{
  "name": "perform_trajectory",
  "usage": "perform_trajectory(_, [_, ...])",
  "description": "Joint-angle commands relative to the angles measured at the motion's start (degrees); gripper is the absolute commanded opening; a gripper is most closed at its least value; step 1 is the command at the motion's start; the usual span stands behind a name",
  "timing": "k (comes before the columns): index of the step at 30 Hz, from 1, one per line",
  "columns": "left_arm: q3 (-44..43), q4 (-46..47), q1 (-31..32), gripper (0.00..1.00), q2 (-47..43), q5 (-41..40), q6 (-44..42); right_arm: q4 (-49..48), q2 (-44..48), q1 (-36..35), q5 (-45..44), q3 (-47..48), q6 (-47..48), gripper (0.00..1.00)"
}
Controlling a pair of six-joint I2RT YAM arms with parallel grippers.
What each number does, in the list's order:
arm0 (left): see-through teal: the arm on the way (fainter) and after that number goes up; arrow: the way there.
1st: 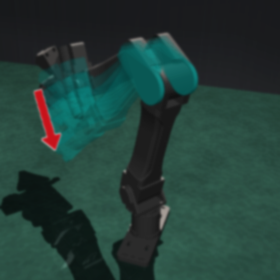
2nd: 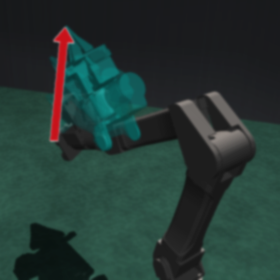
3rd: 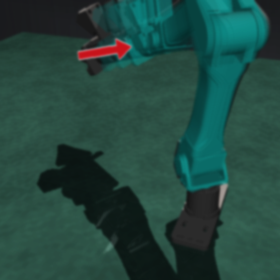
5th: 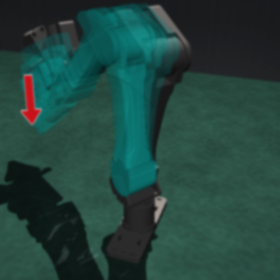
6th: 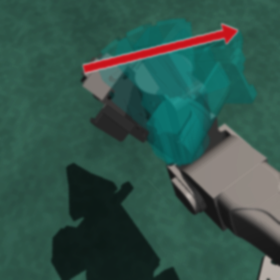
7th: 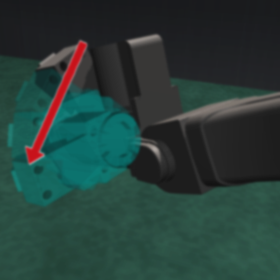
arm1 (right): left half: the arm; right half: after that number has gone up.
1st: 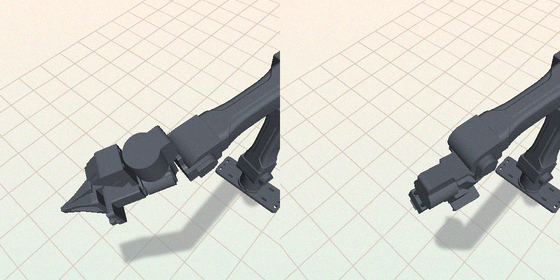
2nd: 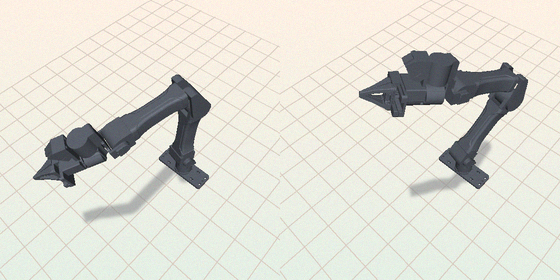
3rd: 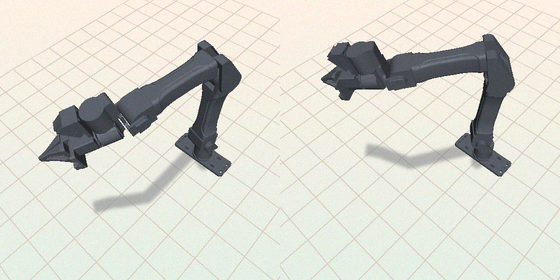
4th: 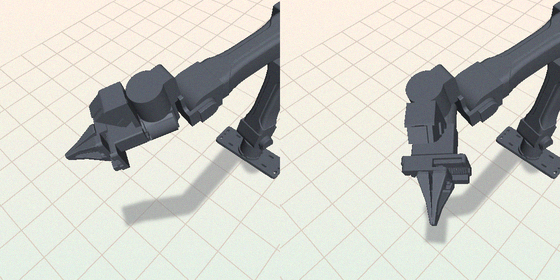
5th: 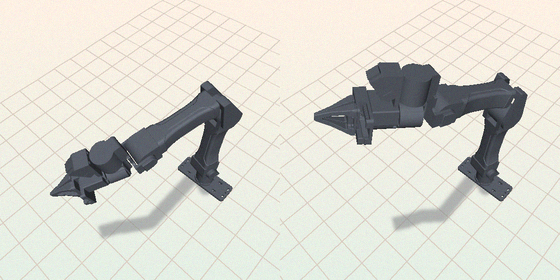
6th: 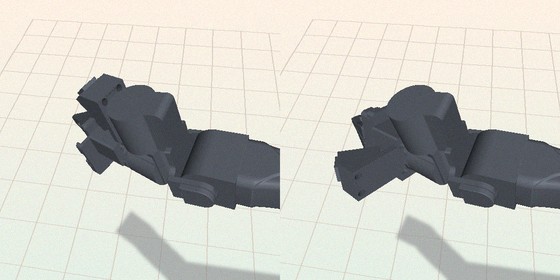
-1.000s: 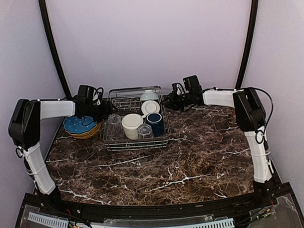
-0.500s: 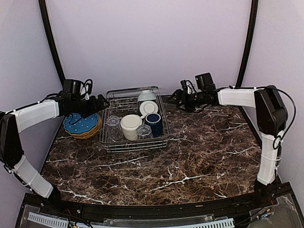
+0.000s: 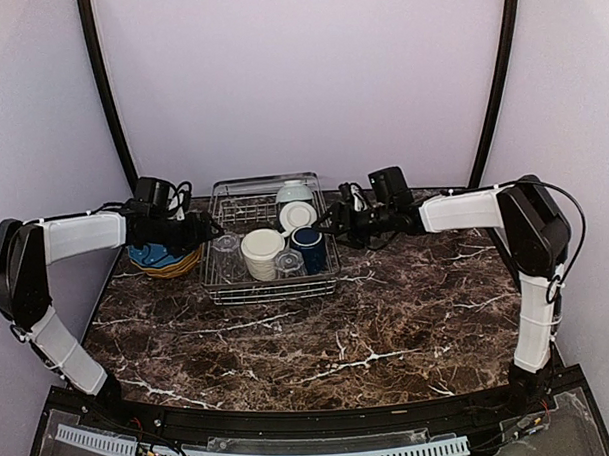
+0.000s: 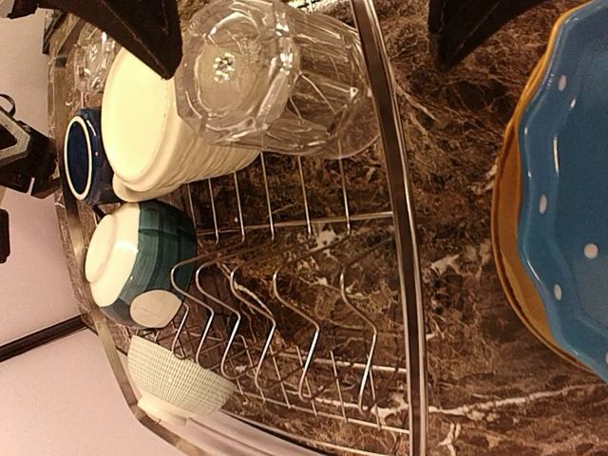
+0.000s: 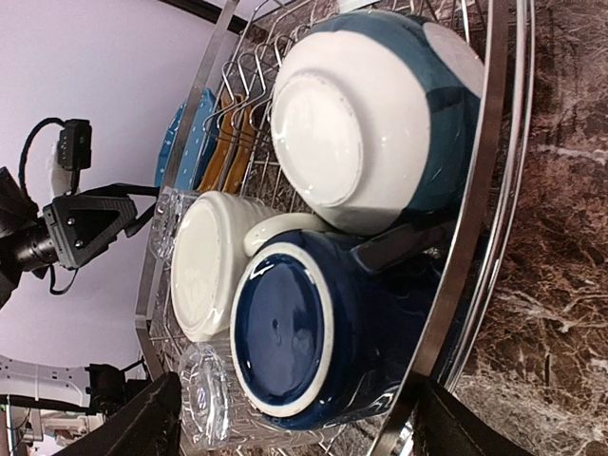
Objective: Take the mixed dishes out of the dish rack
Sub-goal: Move the dish rack to the center of the board.
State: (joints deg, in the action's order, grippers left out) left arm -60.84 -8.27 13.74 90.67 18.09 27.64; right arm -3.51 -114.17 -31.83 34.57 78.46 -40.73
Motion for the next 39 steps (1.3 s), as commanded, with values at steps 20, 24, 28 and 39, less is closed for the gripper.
perform_trajectory(20, [-2.43,2.39,2.96,0.84,5.43,2.44,0.37,-19.83,11.19,-6.79,4.2,-17.17,-9.38,0.41])
perform_trajectory(24, [-2.46,2.01,2.96,0.84,5.07,1.83,0.02,-18.66,12.41,-10.9,2.53,-16.94,-9.43,0.37])
perform_trajectory(28, [-2.36,1.71,2.96,0.84,5.82,1.5,-0.3,-16.72,13.97,-11.36,-1.29,-18.99,-7.73,0.37])
perform_trajectory(39, [-5.91,-4.42,3.32,0.98,3.82,-2.76,-3.32,-6.58,12.63,-2.73,-2.03,-17.78,0.77,0.74])
